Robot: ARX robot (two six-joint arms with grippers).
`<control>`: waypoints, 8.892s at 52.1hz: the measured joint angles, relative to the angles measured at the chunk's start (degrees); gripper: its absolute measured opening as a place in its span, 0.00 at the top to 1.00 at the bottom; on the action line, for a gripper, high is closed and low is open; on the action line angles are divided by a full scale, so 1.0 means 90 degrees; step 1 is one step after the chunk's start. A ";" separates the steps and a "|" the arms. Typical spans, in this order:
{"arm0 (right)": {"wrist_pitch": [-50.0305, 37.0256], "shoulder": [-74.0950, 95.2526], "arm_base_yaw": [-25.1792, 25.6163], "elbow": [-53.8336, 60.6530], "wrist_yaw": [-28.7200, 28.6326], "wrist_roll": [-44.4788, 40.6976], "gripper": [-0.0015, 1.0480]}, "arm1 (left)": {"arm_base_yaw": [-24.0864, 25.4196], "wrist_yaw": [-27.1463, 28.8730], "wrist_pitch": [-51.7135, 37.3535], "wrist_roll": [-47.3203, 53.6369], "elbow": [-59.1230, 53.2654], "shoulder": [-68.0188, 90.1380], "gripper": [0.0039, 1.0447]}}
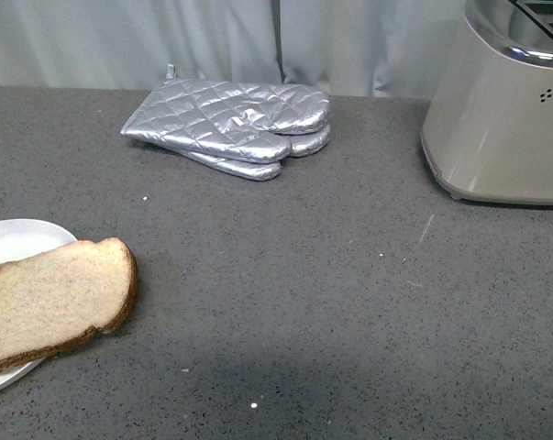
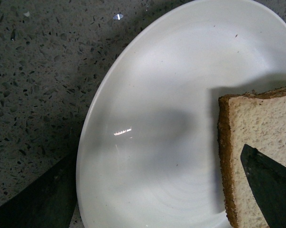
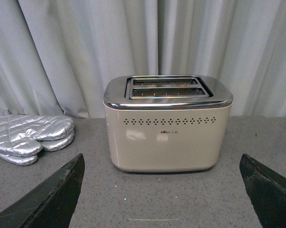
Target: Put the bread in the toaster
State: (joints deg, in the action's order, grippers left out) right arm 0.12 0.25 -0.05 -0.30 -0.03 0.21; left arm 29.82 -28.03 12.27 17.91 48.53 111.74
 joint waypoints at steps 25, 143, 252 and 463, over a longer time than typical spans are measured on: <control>0.0000 0.0000 0.0000 0.0000 0.0002 0.0000 0.09 | -0.0180 0.0478 -0.0447 0.0090 -0.0126 0.0109 0.47; 0.0000 0.0000 0.0000 0.0000 0.0000 0.0000 0.09 | -0.2705 0.0578 -0.1766 -0.5032 -0.1506 -0.2271 0.06; -0.4864 0.9114 -0.0522 -0.0352 0.1358 0.4894 0.09 | -0.3293 0.3101 -0.1367 -0.2021 -0.5302 -1.2393 0.06; 0.4391 1.1931 -0.0760 -0.9401 0.6788 0.8959 0.98 | -0.3293 0.3101 -0.1365 -0.2021 -0.5302 -1.2393 0.06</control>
State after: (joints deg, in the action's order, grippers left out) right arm 39.64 107.63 -6.90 -84.90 61.06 80.84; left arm 0.19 -0.12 -0.01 -0.27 0.82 0.21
